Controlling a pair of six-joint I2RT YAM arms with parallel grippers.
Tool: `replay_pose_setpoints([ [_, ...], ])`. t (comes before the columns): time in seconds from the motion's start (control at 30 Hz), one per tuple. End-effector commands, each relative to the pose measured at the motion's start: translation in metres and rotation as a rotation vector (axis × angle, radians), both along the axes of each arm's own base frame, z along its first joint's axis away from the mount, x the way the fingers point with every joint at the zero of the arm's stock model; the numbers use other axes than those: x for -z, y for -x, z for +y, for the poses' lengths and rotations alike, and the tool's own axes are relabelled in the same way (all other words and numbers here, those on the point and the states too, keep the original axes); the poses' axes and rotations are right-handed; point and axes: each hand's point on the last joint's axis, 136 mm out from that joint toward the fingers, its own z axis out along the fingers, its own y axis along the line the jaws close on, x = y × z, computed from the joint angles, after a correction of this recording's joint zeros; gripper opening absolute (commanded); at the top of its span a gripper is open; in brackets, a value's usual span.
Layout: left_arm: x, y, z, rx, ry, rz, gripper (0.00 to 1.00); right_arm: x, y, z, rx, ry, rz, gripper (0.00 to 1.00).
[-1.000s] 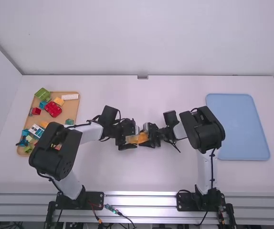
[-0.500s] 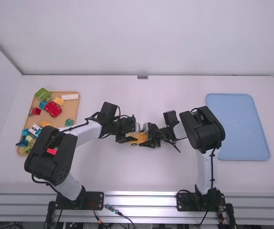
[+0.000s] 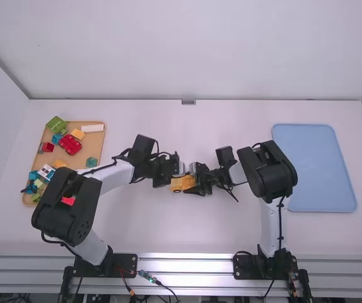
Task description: Assemble lego blocks to make yellow taxi
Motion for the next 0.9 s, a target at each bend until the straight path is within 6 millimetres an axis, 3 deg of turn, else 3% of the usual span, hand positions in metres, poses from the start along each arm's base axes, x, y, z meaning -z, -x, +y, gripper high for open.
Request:
replay_pose_setpoints([
  [0.0, 0.002, 0.003, 0.004, -0.015, -0.025, 0.0, 0.02, 0.01, 0.0, -0.002, 0.011, 0.028, 0.015, 0.52],
  [0.6, 0.015, 0.006, -0.001, 0.033, 0.009, 0.02, 0.02, 0.01, 0.0, -0.002, 0.011, 0.028, 0.015, 0.51],
  [0.87, 0.019, 0.006, 0.007, 0.003, -0.004, 0.055, 0.02, 0.01, 0.0, -0.002, 0.012, 0.028, 0.015, 0.51],
])
